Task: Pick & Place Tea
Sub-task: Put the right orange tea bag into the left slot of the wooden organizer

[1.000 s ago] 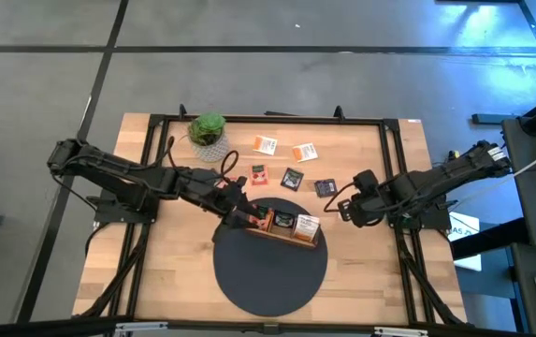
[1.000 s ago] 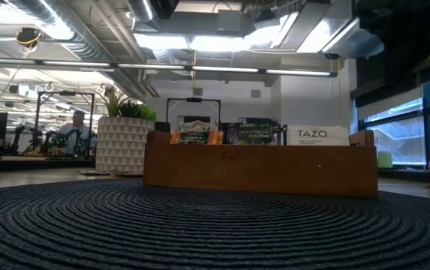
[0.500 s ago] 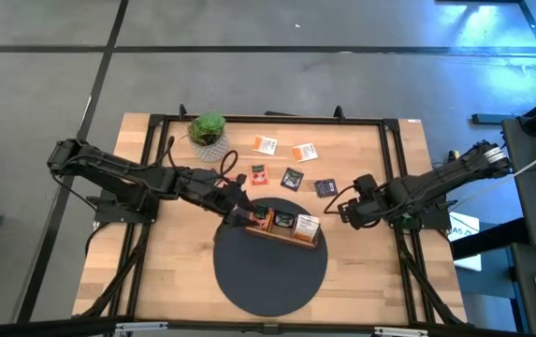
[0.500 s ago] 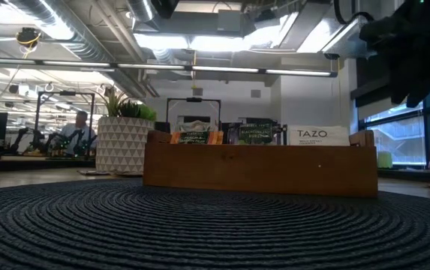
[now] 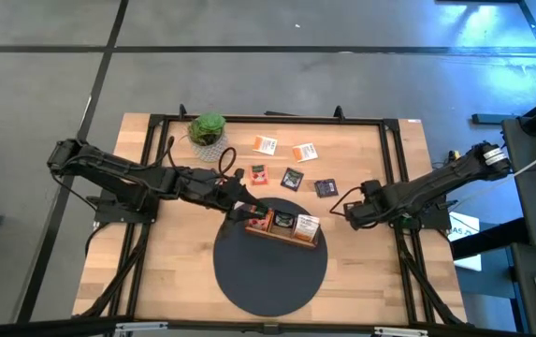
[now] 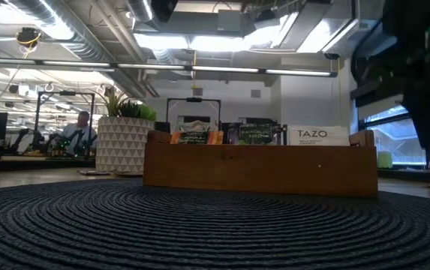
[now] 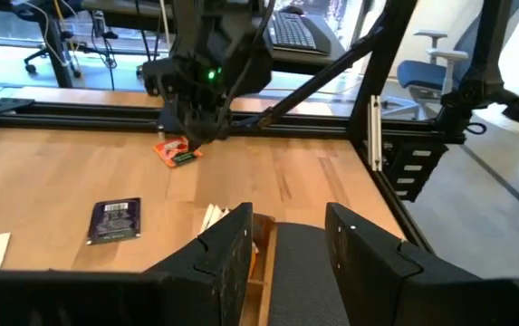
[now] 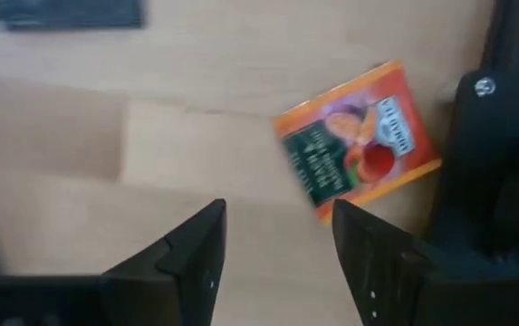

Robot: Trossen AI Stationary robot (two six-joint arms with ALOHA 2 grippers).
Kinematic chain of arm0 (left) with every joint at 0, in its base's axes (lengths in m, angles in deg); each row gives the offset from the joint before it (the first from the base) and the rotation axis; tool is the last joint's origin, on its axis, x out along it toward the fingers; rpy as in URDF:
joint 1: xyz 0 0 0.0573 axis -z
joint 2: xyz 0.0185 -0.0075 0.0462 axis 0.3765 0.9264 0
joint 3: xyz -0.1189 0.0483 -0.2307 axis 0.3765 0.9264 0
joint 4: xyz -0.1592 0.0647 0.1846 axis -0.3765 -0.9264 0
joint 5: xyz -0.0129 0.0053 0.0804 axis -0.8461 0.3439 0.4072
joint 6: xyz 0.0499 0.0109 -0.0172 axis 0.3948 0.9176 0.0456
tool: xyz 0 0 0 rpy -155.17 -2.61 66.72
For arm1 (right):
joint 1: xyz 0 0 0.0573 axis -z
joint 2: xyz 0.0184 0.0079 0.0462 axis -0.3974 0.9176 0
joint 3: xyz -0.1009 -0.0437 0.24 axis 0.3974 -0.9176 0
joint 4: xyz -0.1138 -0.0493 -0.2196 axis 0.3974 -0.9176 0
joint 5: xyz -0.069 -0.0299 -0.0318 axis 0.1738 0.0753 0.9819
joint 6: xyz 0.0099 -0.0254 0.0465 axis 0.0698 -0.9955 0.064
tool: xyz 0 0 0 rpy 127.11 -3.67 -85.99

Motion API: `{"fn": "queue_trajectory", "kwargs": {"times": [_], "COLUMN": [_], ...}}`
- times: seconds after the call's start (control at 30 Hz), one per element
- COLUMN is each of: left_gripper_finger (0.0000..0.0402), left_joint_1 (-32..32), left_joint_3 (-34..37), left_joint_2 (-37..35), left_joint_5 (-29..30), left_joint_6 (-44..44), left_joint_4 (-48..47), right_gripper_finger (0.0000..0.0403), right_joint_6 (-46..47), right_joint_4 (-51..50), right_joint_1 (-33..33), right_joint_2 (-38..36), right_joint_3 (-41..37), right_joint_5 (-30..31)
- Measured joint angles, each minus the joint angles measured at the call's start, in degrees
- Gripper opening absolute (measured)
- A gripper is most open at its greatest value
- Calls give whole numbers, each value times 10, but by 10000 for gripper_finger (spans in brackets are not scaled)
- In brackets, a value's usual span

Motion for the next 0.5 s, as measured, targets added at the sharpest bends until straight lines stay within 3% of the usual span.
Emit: {"fn": "queue_trajectory", "kwargs": {"times": [0.33,0.5], "left_gripper_finger": [141,138], "left_joint_1": [0,0], "left_joint_3": [0,0], "left_joint_2": [0,0], "left_joint_5": [0,0], "left_joint_6": [0,0], "left_joint_4": [0,-1], "right_gripper_finger": [162,150], "right_joint_6": [31,-2], "right_joint_4": [38,113], "right_joint_1": [42,43], "right_joint_2": [1,1], "right_joint_3": [-28,-26], "right_joint_5": [67,172]}}
